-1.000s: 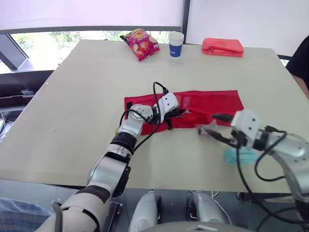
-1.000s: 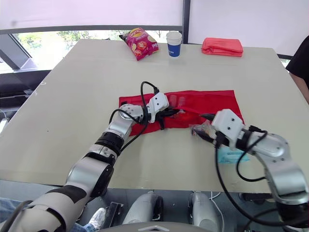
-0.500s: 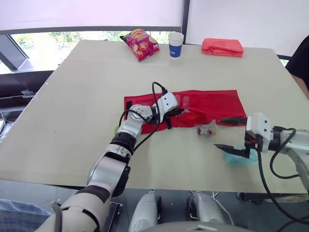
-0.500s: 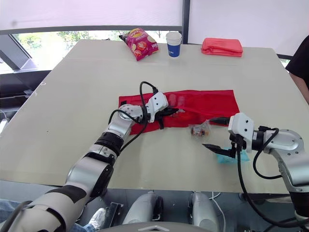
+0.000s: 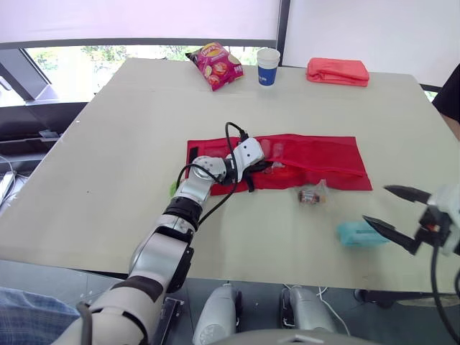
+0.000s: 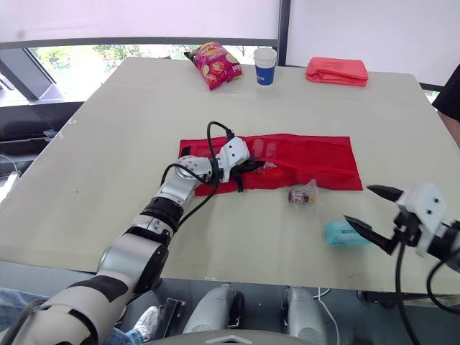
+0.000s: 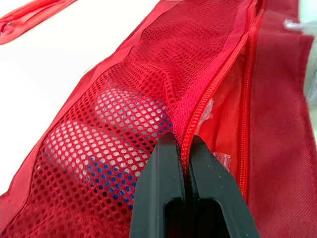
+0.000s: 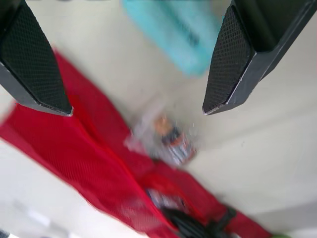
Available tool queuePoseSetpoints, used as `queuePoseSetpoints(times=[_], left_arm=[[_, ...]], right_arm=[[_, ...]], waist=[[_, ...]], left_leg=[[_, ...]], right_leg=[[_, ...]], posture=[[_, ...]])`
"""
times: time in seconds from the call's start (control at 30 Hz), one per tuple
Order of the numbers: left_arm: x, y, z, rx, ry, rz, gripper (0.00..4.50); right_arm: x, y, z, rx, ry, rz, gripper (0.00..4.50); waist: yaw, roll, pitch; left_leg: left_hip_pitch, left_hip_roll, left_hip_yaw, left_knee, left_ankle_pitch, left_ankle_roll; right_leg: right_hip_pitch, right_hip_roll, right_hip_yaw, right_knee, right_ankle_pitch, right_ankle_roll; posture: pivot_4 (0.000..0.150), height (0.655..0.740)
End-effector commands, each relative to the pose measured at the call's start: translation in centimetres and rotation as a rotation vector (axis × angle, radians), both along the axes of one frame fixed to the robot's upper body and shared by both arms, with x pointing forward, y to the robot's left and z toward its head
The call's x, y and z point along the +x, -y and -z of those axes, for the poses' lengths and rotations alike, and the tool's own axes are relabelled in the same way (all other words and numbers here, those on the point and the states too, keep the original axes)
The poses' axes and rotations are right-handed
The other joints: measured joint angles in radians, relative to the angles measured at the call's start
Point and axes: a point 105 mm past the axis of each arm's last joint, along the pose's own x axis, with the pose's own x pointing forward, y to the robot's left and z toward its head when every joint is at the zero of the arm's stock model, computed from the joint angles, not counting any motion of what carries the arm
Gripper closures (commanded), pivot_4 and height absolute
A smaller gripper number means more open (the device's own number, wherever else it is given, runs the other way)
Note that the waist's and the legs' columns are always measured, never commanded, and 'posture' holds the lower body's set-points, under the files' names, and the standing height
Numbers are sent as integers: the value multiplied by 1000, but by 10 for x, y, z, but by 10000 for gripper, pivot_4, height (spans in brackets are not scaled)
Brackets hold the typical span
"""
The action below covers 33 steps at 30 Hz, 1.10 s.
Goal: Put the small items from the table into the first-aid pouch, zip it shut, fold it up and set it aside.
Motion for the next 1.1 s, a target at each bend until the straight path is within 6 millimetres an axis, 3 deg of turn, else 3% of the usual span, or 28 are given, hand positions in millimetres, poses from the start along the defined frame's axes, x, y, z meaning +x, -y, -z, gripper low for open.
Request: queuePoseSetpoints(times=[0.03,0.2,0.37,0.77,1.1], left_arm=[[1,-1,-1,8,9,6,45000],[1,1,-1,11,8,12,45000],[0,3,0,11,9,16,45000],[1,7,-3,20,28,21,45000],[0,9,-1,31,33,27,45000]], right_arm=[[-9,-1,-20,13,51,20,281],[-19,-3,-25,10,38,-3,281],[-16,-14,-24,-16,16,-93,281],[47,-47,25,-195,-58,-302,281],[88,-70,43,-282,-33,-470,281]], waist=[[-6,0,0],[-4,-1,0],[-3,-1,0],[-2,-2,1],[-3,-2,1]], left_leg=[[2,0,2,0,0,0],[4,1,3,-1,0,0],[4,1,3,-1,0,0],[4,0,3,-1,-1,1],[4,0,3,-1,-1,1]], right_leg=[[0,0,2,0,0,0],[2,0,2,0,-2,-3],[2,0,2,-1,-2,-3],[3,0,2,-2,-1,-2],[3,1,2,-1,0,0]], posture=[[1500,7400],[1500,7400],[1500,7400],[1500,7400],[1500,7400]])
